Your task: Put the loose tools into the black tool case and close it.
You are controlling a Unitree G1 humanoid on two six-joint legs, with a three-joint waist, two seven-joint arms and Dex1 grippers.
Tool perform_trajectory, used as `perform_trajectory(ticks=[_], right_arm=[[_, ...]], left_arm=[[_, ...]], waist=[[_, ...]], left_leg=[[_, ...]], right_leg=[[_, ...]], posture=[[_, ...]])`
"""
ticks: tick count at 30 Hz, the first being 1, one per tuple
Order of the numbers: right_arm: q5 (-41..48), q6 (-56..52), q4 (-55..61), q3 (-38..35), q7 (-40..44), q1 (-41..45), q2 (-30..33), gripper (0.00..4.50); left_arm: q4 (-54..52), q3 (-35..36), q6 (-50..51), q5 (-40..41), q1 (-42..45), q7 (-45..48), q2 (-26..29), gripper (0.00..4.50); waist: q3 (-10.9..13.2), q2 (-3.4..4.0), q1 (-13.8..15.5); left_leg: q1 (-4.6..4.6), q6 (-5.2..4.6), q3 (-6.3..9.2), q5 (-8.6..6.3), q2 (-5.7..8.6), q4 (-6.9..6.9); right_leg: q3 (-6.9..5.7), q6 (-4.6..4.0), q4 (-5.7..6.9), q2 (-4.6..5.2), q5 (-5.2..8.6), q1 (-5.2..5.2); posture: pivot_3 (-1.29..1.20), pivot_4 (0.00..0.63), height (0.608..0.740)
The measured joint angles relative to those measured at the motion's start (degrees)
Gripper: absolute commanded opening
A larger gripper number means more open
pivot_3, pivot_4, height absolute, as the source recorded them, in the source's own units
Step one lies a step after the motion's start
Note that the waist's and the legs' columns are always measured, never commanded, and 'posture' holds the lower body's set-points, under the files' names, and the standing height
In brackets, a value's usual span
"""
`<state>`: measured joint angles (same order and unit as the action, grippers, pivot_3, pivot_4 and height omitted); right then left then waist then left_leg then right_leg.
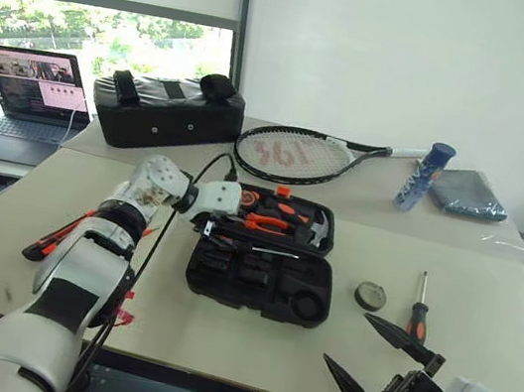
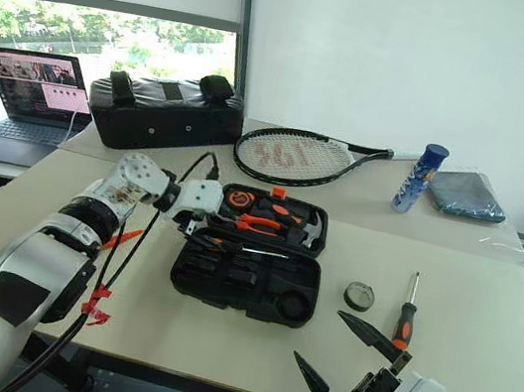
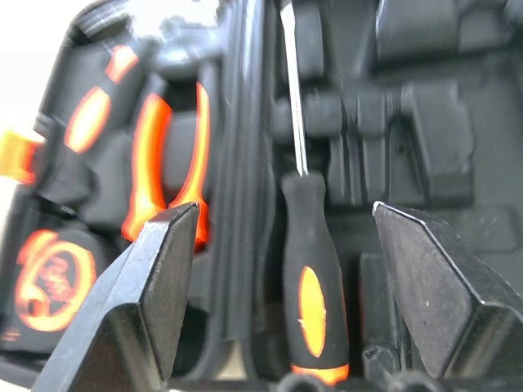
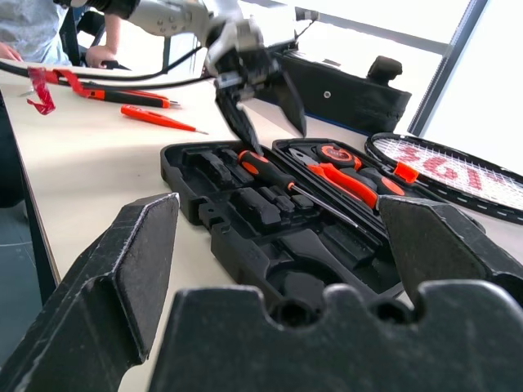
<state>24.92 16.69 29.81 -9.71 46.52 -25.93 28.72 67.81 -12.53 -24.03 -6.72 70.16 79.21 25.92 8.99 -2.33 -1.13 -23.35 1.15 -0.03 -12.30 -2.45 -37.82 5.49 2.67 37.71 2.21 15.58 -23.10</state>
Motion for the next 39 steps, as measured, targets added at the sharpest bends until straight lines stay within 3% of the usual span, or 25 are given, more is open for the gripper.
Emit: perform_trajectory(ticks=[1, 7, 9, 26, 39], right_arm=[[-0.01, 0.00, -0.07, 0.21, 0.06, 0.28, 0.00, 4.50], [-0.04, -0.58, -0.38, 1.09, 0.01, 1.63, -0.01, 4.50], [-0.03, -0.68, -0.38, 1.08, 0.01, 1.74, 0.00, 4.50], [-0.04, -2.13, -0.31, 0.61, -0.80, 1.66, 0.59, 4.50], [-0.71, -2.15, -0.44, 0.62, -1.63, 2.70, 0.54, 4.50]], left_arm=[[-0.05, 0.29, 0.45, 0.03, -0.02, -0.26, 0.41, 2.93], [0.62, 0.51, 2.67, -0.27, -3.31, -5.27, -1.25, 0.51], [1.02, 0.50, 3.50, -0.27, -4.36, -5.97, -2.18, 0.05], [1.64, -0.02, 5.13, -2.79, -6.26, -12.78, -5.37, 0.05], [-1.32, -2.48, 4.42, -6.59, -8.55, -17.77, -6.07, 0.05]], waist=[[0.00, 0.00, 0.04], [0.00, 0.00, 0.24], [0.01, -0.02, 0.27], [-0.01, 0.01, 0.28], [-0.51, 0.12, 0.29]], left_leg=[[0.02, 0.00, 0.00, 0.00, 0.00, 0.00], [0.01, 0.00, 0.00, 0.00, 0.00, -0.01], [-0.03, 0.00, 0.01, 0.00, 0.00, -0.01], [0.14, 0.00, 0.01, 0.00, 0.02, -0.01], [0.88, -0.03, 0.01, -0.03, 0.03, 0.00]], right_leg=[[0.00, 0.00, 0.00, 0.00, 0.00, 0.01], [0.00, 0.01, -0.01, 0.01, 0.00, 0.03], [-0.01, -0.01, -0.01, 0.01, -0.01, -0.02], [0.00, 0.01, 0.01, 0.01, 0.00, 0.13], [0.04, 0.12, -0.13, 0.02, 0.08, 0.95]], posture=[[0.00, 0.150, 0.740], [0.00, 0.150, 0.740], [0.00, 0.150, 0.740], [0.00, 0.150, 0.740], [0.00, 0.150, 0.740]])
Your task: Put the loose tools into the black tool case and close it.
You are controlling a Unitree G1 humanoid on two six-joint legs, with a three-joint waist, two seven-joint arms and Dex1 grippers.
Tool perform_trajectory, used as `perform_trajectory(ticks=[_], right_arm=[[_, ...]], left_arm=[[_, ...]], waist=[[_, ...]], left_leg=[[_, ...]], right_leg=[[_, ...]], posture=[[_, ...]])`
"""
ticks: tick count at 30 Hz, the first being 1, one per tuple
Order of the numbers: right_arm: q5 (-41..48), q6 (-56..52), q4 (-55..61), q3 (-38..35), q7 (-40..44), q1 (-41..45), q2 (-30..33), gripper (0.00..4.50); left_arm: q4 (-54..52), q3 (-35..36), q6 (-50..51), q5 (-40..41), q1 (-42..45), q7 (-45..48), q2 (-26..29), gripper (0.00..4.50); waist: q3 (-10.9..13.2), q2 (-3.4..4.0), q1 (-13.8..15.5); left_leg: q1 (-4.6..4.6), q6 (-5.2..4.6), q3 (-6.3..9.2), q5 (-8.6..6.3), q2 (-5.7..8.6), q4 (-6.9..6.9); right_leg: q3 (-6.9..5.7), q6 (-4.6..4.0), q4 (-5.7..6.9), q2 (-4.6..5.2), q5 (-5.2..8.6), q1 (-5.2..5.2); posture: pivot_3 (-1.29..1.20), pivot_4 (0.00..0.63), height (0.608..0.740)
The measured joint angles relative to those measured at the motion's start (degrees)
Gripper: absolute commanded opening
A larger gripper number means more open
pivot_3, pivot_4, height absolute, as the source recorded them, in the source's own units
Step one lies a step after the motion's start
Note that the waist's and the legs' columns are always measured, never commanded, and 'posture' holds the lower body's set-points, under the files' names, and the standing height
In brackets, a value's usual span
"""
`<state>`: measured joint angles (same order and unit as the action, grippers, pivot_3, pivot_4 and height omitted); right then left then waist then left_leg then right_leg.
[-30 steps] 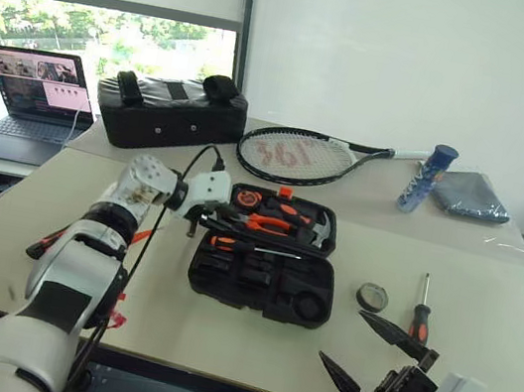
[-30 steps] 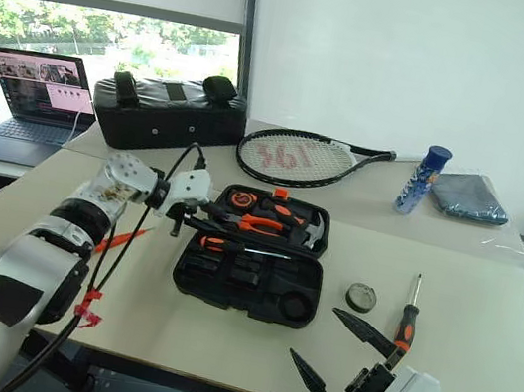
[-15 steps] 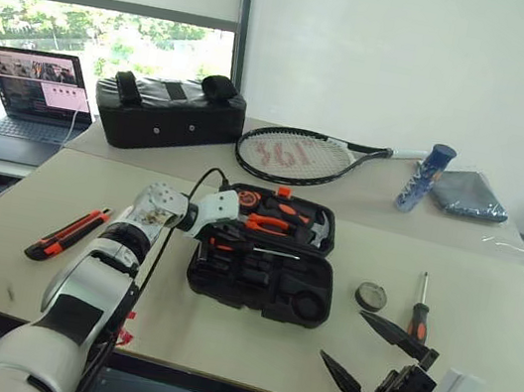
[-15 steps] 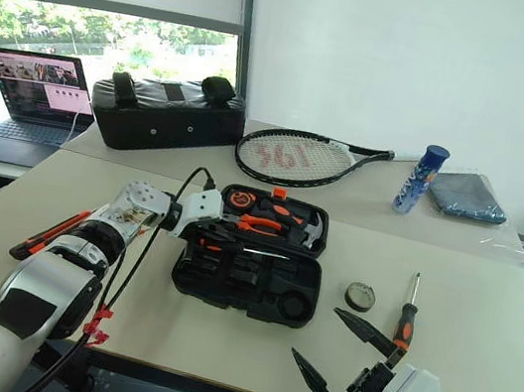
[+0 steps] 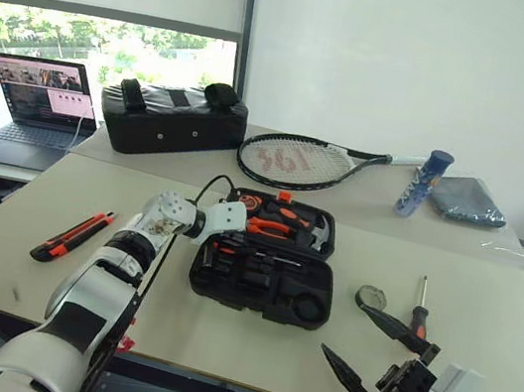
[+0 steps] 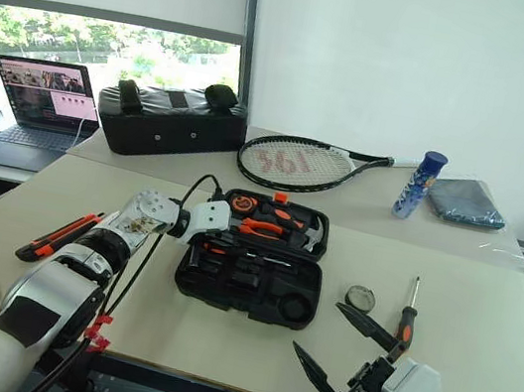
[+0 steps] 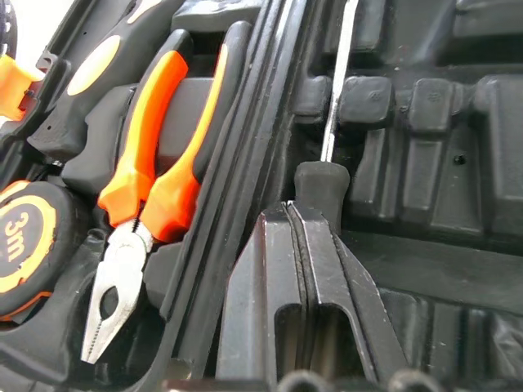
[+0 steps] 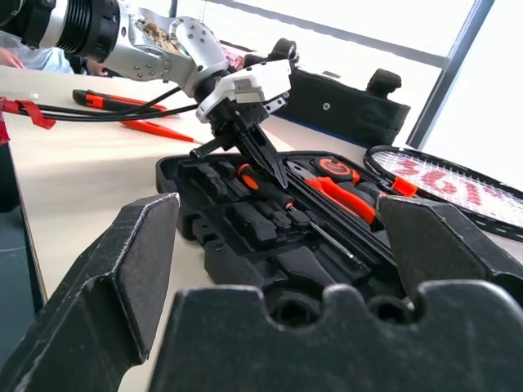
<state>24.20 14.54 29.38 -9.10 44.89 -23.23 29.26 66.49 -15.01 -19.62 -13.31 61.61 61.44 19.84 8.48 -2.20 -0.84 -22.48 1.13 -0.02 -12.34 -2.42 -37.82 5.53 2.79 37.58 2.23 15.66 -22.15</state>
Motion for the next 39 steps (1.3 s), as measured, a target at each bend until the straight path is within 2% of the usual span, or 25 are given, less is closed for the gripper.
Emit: perform_trajectory(ticks=[8, 11, 15, 19, 22, 25, 28, 29, 32, 35, 39], right_arm=[[-0.46, 0.00, -0.87, -0.05, -0.07, 1.00, -0.52, 4.50], [-0.05, 0.00, -0.84, -1.75, -0.05, 0.06, -0.37, 4.50], [4.41, -1.56, -0.38, -8.54, -0.63, -5.01, 0.05, 4.50], [7.51, -2.56, -0.13, -14.31, -1.50, -10.93, -1.34, 4.50], [8.37, -2.53, -0.58, -17.97, -2.05, -16.37, -3.94, 4.50], [8.52, -2.45, -2.20, -20.68, -3.59, -22.22, -9.11, 4.50], [7.95, -2.02, -3.90, -21.18, -3.73, -26.53, -12.31, 4.50], [7.56, -2.02, -4.06, -21.08, -3.90, -27.99, -13.42, 4.50], [6.60, -3.22, -2.72, -20.72, -5.69, -28.58, -13.99, 4.50], [6.50, -12.19, 3.25, -19.31, -12.74, -23.97, -11.12, 4.50], [11.59, -31.70, 8.14, -19.04, -25.50, -8.41, -0.08, 4.50]], left_arm=[[-1.01, 0.68, 0.86, 0.44, -0.59, 0.00, -0.58, 0.05], [-2.08, 3.47, 1.29, 4.21, -2.04, 4.01, 0.64, 0.05], [-6.63, 10.23, 3.68, 13.63, -6.17, 13.44, 4.42, 0.95], [-17.06, 16.57, 7.62, 22.32, -10.18, 20.03, 10.87, 2.40], [-25.50, 19.28, 9.88, 26.97, -17.58, 24.18, 15.56, 3.40], [-32.79, 20.98, 15.31, 30.45, -28.54, 26.52, 19.81, 4.43], [-40.76, 22.93, 19.75, 33.55, -36.75, 27.01, 23.17, 4.47], [-43.43, 23.84, 21.01, 34.29, -39.53, 27.14, 24.64, 4.47], [-47.72, 25.99, 23.21, 36.22, -44.40, 26.64, 25.87, 4.47], [-50.45, 26.01, 23.75, 37.32, -47.19, 25.56, 24.76, 4.47], [-55.54, 24.45, 25.28, 38.98, -47.21, 24.64, 22.60, 4.47]], waist=[[-0.07, 0.00, 0.11], [-0.06, 0.00, -0.05], [0.03, 0.00, -0.63], [0.03, 0.02, -0.73], [0.00, 0.09, -0.71], [0.02, 0.11, -0.79], [0.04, 0.10, -0.70], [0.07, 0.15, -0.68], [0.12, 0.31, -0.69], [0.14, 0.33, -0.98], [0.12, 0.22, -1.22]], left_leg=[[-0.01, 0.00, 0.00, 0.00, 0.01, 0.00], [-0.09, 0.00, 0.01, 0.00, -0.01, 0.02], [-0.49, -0.02, 0.02, -0.01, -0.08, 0.07], [-0.72, -0.03, 0.03, -0.02, -0.07, 0.07], [-0.61, -0.06, 0.00, -0.08, -0.11, 0.09], [-0.59, -0.04, -0.01, -0.09, -0.22, 0.10], [-0.57, -0.03, -0.09, -0.09, -0.40, 0.08], [-0.46, -0.02, -0.09, -0.09, -0.43, 0.09], [-0.30, -0.01, -0.18, -0.10, -0.50, 0.11], [-0.30, -0.01, -0.21, -0.10, -0.52, 0.11], [-0.33, -0.01, -0.29, -0.08, -0.32, 0.09]], right_leg=[[0.01, 0.01, -0.03, 0.01, 0.00, 0.02], [0.00, -0.01, -0.01, 0.00, 0.01, -0.09], [-0.04, -0.15, 0.05, -0.04, -0.01, -0.50], [-0.02, -0.46, 0.07, -0.03, -0.19, -0.76], [-0.03, -0.51, 0.06, -0.01, -0.15, -0.66], [-0.07, -0.54, 0.09, -0.02, -0.07, -0.69], [-0.07, -0.35, 0.07, 0.03, 0.15, -0.72], [-0.08, -0.70, 0.10, 0.10, 0.36, -0.62], [-0.01, -0.83, 0.14, 0.29, 0.46, -0.53], [0.05, -0.85, 0.19, 0.31, 0.45, -0.56], [0.05, -0.85, 0.18, 0.25, 0.36, -0.62]], posture=[[0.00, 0.150, 0.740], [0.00, 0.150, 0.740], [0.00, 0.150, 0.740], [0.00, 0.150, 0.740], [0.00, 0.150, 0.740], [0.00, 0.150, 0.740], [0.00, 0.150, 0.740], [0.00, 0.150, 0.740], [0.00, 0.150, 0.740], [0.00, 0.150, 0.740], [0.00, 0.150, 0.740]])
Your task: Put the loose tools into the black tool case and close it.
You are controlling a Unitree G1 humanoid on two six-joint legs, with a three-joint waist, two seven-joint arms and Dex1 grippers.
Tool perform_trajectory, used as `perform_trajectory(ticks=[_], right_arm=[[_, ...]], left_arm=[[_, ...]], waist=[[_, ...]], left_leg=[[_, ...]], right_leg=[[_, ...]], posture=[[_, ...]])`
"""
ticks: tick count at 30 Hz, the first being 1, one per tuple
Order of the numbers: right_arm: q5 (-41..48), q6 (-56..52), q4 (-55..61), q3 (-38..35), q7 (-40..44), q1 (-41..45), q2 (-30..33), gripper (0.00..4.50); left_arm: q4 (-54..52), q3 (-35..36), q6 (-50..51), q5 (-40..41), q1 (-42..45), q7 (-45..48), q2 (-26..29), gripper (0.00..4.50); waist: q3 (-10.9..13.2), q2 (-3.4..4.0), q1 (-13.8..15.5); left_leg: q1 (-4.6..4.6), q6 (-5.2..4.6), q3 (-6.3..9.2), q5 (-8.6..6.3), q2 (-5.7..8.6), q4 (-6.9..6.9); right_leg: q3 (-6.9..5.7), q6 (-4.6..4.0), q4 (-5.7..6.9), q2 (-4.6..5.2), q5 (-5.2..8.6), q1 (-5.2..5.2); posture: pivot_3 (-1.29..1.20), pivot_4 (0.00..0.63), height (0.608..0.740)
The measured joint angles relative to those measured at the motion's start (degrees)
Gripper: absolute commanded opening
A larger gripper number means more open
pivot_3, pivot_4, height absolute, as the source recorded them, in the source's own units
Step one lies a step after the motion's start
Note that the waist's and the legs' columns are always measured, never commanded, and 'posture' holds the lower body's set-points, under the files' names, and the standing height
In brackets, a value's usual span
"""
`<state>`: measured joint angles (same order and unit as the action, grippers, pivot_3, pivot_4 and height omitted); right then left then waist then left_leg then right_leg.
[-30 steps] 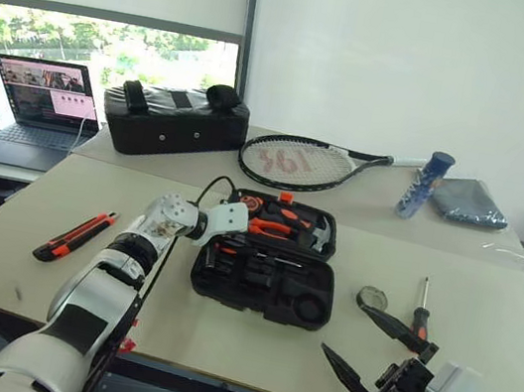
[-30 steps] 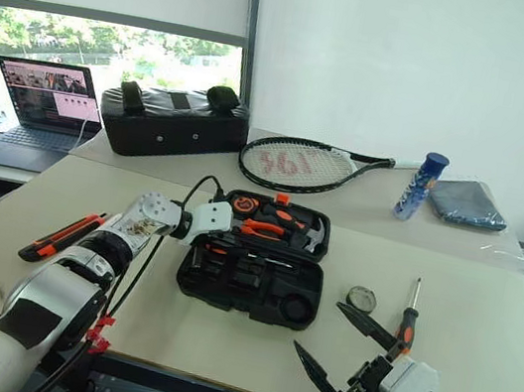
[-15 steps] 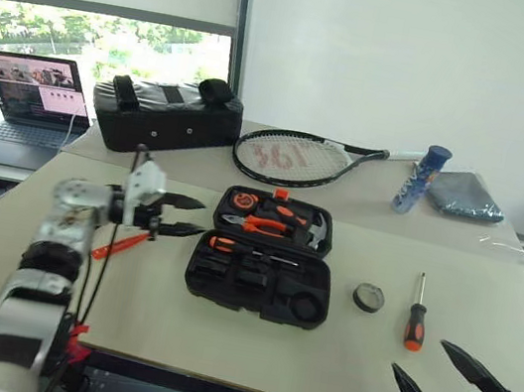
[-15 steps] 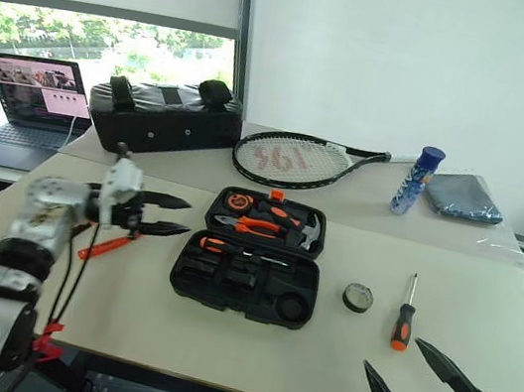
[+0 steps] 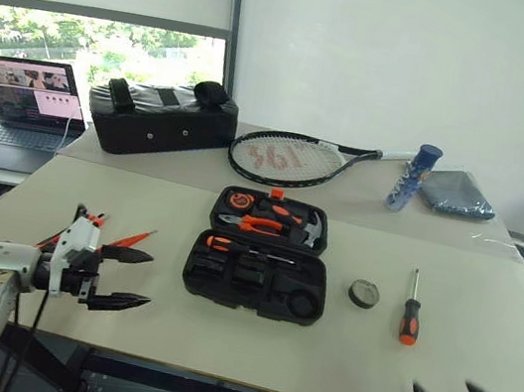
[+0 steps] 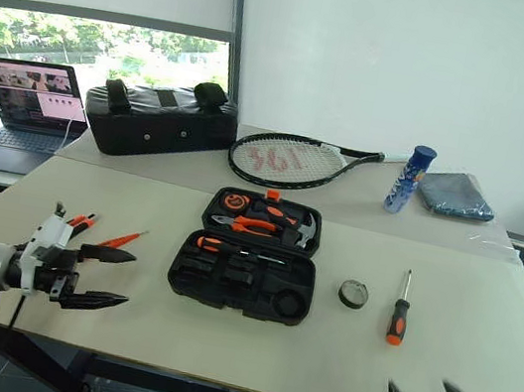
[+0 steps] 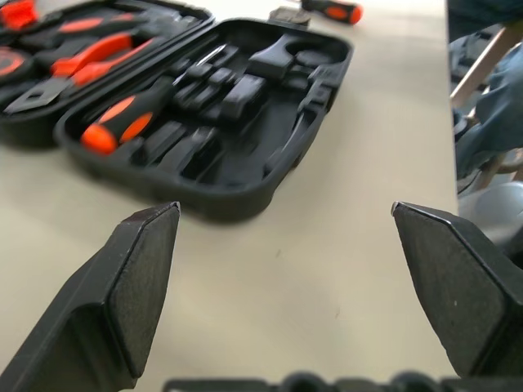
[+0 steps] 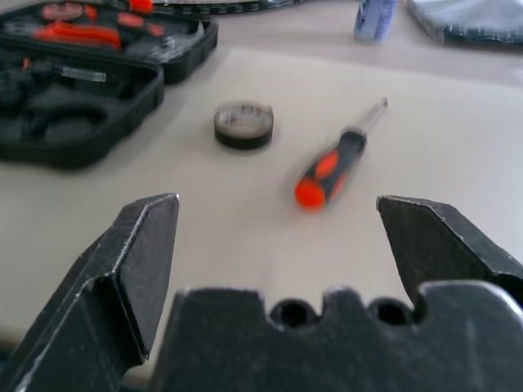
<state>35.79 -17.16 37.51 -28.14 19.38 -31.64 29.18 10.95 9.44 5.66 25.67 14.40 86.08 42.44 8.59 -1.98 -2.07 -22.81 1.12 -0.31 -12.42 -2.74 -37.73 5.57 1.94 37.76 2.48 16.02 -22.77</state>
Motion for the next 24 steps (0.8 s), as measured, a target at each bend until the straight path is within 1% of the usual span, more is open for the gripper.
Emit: perform_trajectory(ticks=[2, 3, 6, 7, 9, 14, 18, 24], right_arm=[[3.43, -11.07, -0.07, 0.20, -5.24, 8.01, 5.44, 4.50], [3.98, -14.69, -0.90, 0.41, -6.76, 10.29, 7.35, 4.50], [6.93, -28.75, -6.35, 0.66, -13.34, 21.79, 11.37, 4.50], [7.48, -32.19, -7.88, 0.98, -14.50, 24.11, 12.33, 4.50], [7.55, -38.94, -11.96, 3.04, -15.62, 29.12, 14.48, 4.50], [7.21, -49.22, -21.52, 5.51, -15.50, 36.80, 15.30, 4.50], [6.09, -52.74, -26.81, 7.28, -13.22, 39.52, 15.46, 3.48], [1.14, -51.65, -29.83, 7.65, -11.50, 40.77, 15.83, 1.31]], left_arm=[[-1.88, -0.51, 0.78, 1.09, 0.77, -0.84, -1.03, 4.47], [-2.31, -0.89, 0.91, 1.37, 1.19, -1.24, -1.55, 4.47], [-4.41, -2.53, 2.08, 1.56, 2.74, -2.49, -2.99, 4.47], [-4.92, -2.86, 2.28, 1.61, 3.00, -2.78, -3.16, 4.47], [-5.98, -3.39, 2.42, 1.63, 3.28, -3.26, -3.25, 4.47], [-7.77, -3.96, 3.04, 1.73, 3.17, -4.19, -3.55, 4.47], [-8.51, -4.01, 3.12, 1.82, 3.14, -4.64, -3.72, 4.50], [-8.76, -4.01, 3.07, 1.81, 3.14, -5.20, -3.79, 4.50]], waist=[[0.00, 0.01, 0.26], [0.00, 0.01, 0.37], [0.00, 0.00, 0.69], [0.00, 0.00, 0.82], [0.00, 0.00, 0.84], [0.01, -0.01, 0.84], [0.01, -0.01, 0.75], [0.01, -0.02, 0.53]], left_leg=[[-0.08, -0.01, 0.12, 0.00, 0.04, 0.03], [-0.12, -0.03, 0.11, -0.02, 0.04, 0.04], [-0.53, -0.04, 0.16, -0.03, 0.11, 0.05], [-0.54, -0.09, 0.17, -0.05, 0.14, 0.05], [-0.57, -0.13, 0.17, -0.08, 0.14, 0.06], [-0.59, -0.14, 0.16, -0.08, 0.15, 0.05], [-0.56, -0.14, 0.16, -0.08, 0.15, 0.04], [-0.53, -0.14, 0.16, -0.08, 0.15, 0.01]], right_leg=[[-0.08, 0.09, 0.05, -0.17, -0.28, -0.03], [-0.07, 0.06, 0.05, -0.19, -0.27, -0.09], [-0.08, 0.08, 0.02, -0.20, -0.28, -0.41], [-0.07, 0.10, 0.01, -0.20, -0.27, -0.41], [-0.07, 0.11, -0.08, -0.20, -0.26, -0.40], [-0.06, 0.17, -0.13, -0.18, -0.29, -0.39], [-0.06, 0.19, -0.12, -0.19, -0.31, -0.37], [-0.06, 0.25, -0.13, -0.19, -0.31, -0.33]], posture=[[0.00, 0.150, 0.740], [0.00, 0.150, 0.740], [0.00, 0.150, 0.740], [0.00, 0.150, 0.740], [0.00, 0.150, 0.740], [0.00, 0.150, 0.740], [0.00, 0.150, 0.740], [0.00, 0.150, 0.740]])
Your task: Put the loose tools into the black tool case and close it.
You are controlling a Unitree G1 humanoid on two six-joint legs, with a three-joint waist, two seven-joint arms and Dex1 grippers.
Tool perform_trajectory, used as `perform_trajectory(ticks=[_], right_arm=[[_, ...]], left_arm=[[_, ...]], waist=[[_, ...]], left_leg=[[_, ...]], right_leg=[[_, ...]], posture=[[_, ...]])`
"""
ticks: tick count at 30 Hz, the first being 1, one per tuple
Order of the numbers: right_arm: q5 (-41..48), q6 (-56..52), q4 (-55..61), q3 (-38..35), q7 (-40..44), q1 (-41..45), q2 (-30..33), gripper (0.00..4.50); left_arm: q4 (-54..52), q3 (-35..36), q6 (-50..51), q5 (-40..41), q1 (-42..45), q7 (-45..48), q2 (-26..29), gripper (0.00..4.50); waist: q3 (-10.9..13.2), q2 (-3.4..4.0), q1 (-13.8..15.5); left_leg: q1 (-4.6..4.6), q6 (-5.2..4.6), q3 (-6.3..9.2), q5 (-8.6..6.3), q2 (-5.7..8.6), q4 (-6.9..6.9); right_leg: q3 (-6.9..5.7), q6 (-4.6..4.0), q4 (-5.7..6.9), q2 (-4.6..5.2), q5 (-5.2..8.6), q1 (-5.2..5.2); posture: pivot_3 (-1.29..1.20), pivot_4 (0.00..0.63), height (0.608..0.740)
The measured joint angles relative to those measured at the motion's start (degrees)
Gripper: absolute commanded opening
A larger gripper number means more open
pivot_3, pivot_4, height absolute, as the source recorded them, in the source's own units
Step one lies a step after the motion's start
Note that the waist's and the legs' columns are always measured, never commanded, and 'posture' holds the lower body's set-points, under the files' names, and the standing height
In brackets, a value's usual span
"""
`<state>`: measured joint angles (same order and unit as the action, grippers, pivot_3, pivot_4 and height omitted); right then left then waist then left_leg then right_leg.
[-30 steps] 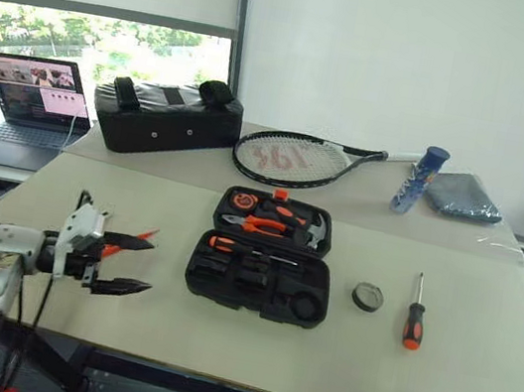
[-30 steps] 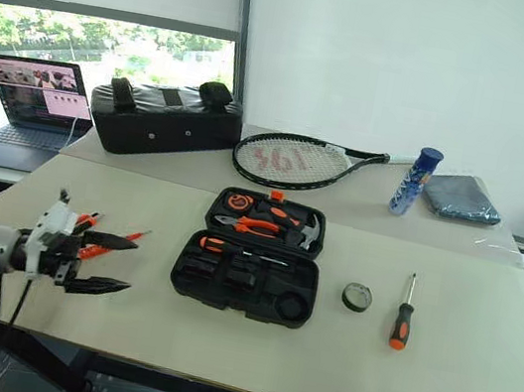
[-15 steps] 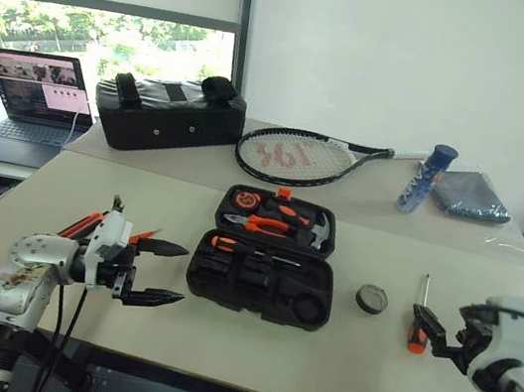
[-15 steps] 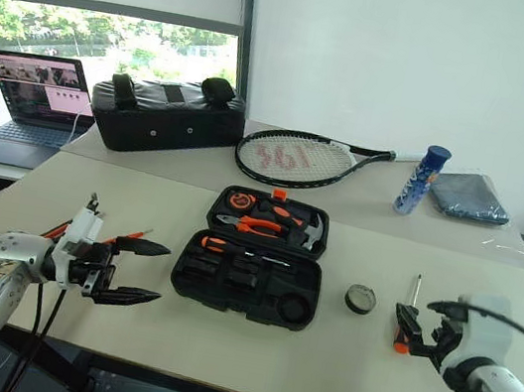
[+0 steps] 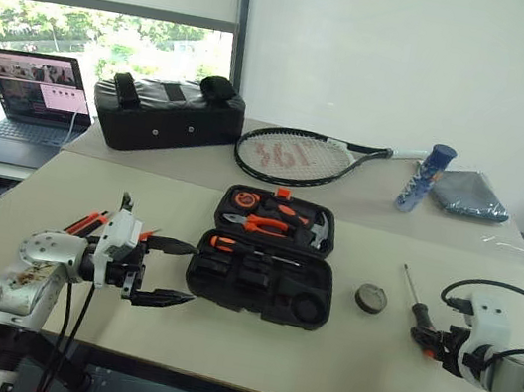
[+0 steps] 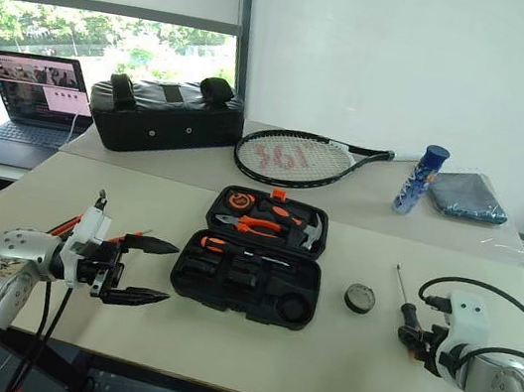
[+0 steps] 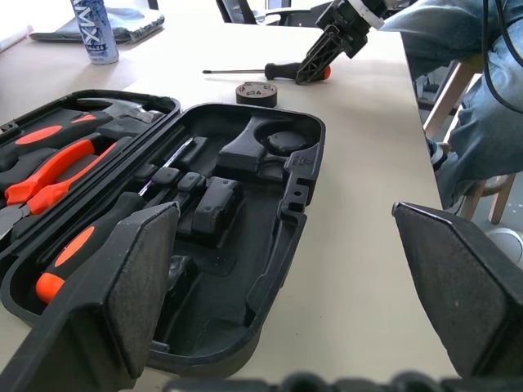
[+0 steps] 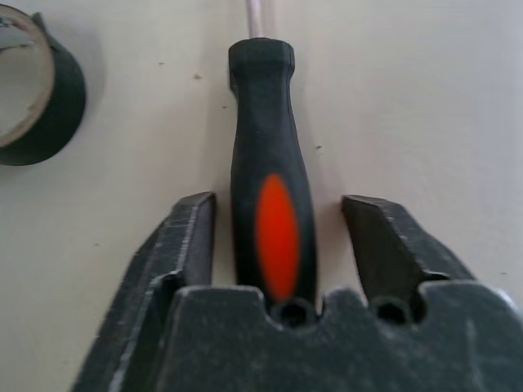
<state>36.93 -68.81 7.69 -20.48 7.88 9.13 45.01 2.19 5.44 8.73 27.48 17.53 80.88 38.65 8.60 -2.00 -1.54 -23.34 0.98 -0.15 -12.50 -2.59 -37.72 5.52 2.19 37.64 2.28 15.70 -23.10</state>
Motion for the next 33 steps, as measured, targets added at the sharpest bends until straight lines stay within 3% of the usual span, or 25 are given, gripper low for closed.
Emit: perform_trajectory(ticks=[1, 7, 11, 15, 17, 22, 26, 28, 33], right_arm=[[-0.32, 0.22, -0.22, -0.03, 0.16, 0.00, 0.00, 1.07], [-4.29, 6.58, -0.27, -2.50, 3.43, -4.02, 0.47, 1.04], [-6.39, 23.22, 3.05, -3.11, 18.74, -4.45, 6.34, 1.04], [-8.96, 36.23, 2.93, 8.49, 38.31, 9.73, 12.32, 1.04], [-12.47, 38.72, 1.31, 18.48, 45.20, 19.48, 11.23, 1.04], [-21.17, 38.62, -5.64, 37.32, 54.61, 32.87, 4.09, 1.04], [-27.81, 40.03, -12.67, 45.75, 59.14, 38.47, -0.13, 1.04], [-30.10, 41.39, -16.07, 47.44, 60.13, 39.94, -1.69, 1.04], [-34.72, 44.55, -23.48, 49.09, 61.43, 42.47, -5.51, 1.04]], left_arm=[[0.01, 0.00, -0.01, -0.01, 0.00, -0.10, -0.03, 4.50], [0.04, 0.09, -0.04, 0.01, -0.13, -1.19, -0.45, 4.50], [0.17, 1.04, 0.36, 1.09, -0.72, -3.25, -0.54, 4.50], [1.44, 2.93, 0.36, 1.78, -3.24, -4.89, -0.34, 4.50], [2.38, 3.74, 0.35, 1.79, -4.80, -5.87, -0.25, 4.50], [2.28, 4.97, 0.39, 1.89, -7.27, -7.74, -0.12, 4.50], [0.07, 5.73, 0.70, 2.20, -9.53, -9.31, -0.16, 4.50], [-1.22, 5.90, 1.48, 2.38, -10.36, -10.00, -0.19, 4.50], [-3.41, 6.18, 1.98, 3.42, -12.08, -11.27, -0.23, 4.50]], waist=[[0.00, 0.00, -0.06], [0.02, 0.03, 0.27], [0.23, 0.36, -0.98], [0.36, 0.39, -3.08], [0.44, 0.31, -3.51], [0.61, 0.34, -2.39], [0.65, 0.35, -1.06], [0.65, 0.35, -0.62], [0.66, 0.35, -0.62]], left_leg=[[0.00, 0.00, 0.00, 0.00, 0.00, -0.01], [-0.06, 0.00, -0.02, 0.00, 0.03, -0.02], [0.01, 0.00, -0.06, 0.00, 0.01, -0.02], [0.26, 0.00, -0.05, 0.00, -0.24, 0.00], [0.24, 0.01, 0.08, 0.01, -0.30, 0.00], [-0.04, 0.02, 0.08, 0.01, -0.26, -0.02], [-0.55, 0.02, 0.06, 0.01, -0.13, -0.04], [-0.94, 0.03, 0.08, 0.02, -0.03, -0.12], [-0.87, 0.05, 0.07, 0.04, -0.02, -0.12]], right_leg=[[0.00, 0.04, -0.01, 0.00, 0.01, 0.01], [0.02, 0.13, -0.03, 0.02, 0.03, -0.04], [0.08, 0.45, 0.00, 0.00, 0.17, -0.04], [0.15, 0.29, 0.02, -0.32, 0.06, 0.05], [0.11, 0.19, 0.04, -0.44, 0.00, 0.02], [0.08, -0.24, 0.04, -0.38, -0.25, -0.26], [-0.02, -0.20, 0.12, -0.14, -0.27, -0.82], [-0.04, -0.17, 0.34, -0.03, -0.30, -1.24], [-0.06, -0.20, 0.38, -0.02, -0.31, -1.19]], posture=[[0.00, 0.150, 0.740], [0.00, 0.150, 0.740], [0.00, 0.150, 0.740], [0.00, 0.150, 0.740], [0.00, 0.150, 0.740], [0.00, 0.150, 0.740], [0.00, 0.150, 0.740], [0.00, 0.150, 0.740], [0.00, 0.150, 0.740]])
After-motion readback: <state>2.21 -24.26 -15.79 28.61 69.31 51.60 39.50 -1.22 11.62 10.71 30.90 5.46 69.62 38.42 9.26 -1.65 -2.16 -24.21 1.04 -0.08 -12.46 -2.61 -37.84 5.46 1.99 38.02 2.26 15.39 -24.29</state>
